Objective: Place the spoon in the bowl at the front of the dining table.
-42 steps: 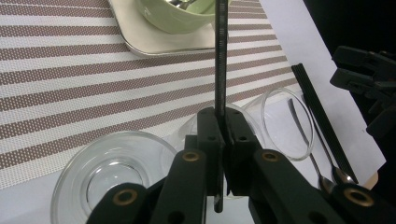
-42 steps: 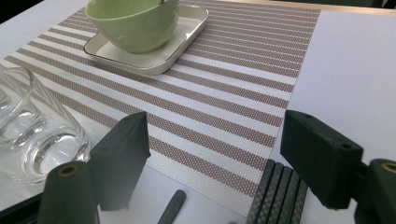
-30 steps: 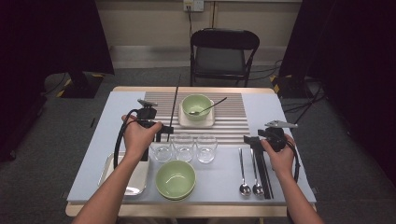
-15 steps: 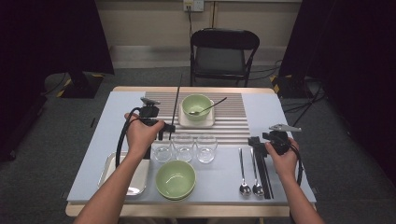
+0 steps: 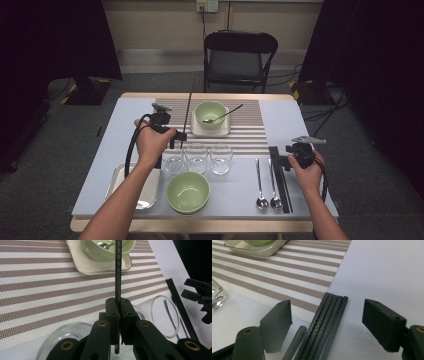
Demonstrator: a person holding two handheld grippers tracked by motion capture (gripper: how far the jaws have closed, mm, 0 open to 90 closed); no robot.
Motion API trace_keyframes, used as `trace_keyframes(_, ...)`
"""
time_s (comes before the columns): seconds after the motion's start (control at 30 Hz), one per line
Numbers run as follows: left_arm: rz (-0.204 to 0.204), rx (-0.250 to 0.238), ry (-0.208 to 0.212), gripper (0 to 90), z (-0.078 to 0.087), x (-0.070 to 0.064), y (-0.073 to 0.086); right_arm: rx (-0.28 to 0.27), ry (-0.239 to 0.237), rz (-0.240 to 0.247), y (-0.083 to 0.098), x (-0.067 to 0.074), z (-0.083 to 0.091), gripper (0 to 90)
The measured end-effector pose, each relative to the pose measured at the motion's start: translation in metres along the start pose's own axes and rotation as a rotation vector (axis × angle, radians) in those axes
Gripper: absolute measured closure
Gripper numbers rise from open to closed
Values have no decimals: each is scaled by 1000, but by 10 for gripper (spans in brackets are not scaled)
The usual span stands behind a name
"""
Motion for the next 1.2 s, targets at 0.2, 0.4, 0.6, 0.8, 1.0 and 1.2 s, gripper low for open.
trace_keyframes(0.2,4,-5,-1,870,0,1,-2,5,6,-9,5,-6,1,228)
trace_keyframes(0.4,8,-4,-9,870,-1,2,-3,8,16,-14,8,-11,5,228)
trace_keyframes(0.6,6,1,-4,870,-2,1,-4,7,31,-18,11,-17,8,228)
trace_keyframes(0.8,15,3,-7,870,-4,2,-5,18,35,-20,15,-21,9,233)
trace_keyframes(1.0,17,2,-15,870,-5,3,-6,22,43,-19,18,-25,10,233)
trace_keyframes(1.2,21,2,-18,870,-5,5,-8,37,53,-11,24,-28,9,233)
Point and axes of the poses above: each handheld gripper's, and its own axes: z roughly backward along the jaws, y roughly out of its underside, x roughly to its left, the point moved 9 cm from there along -z, roughly forward along the jaws, and after that the axes turned 1 degree about y, right-handed, at the moved point
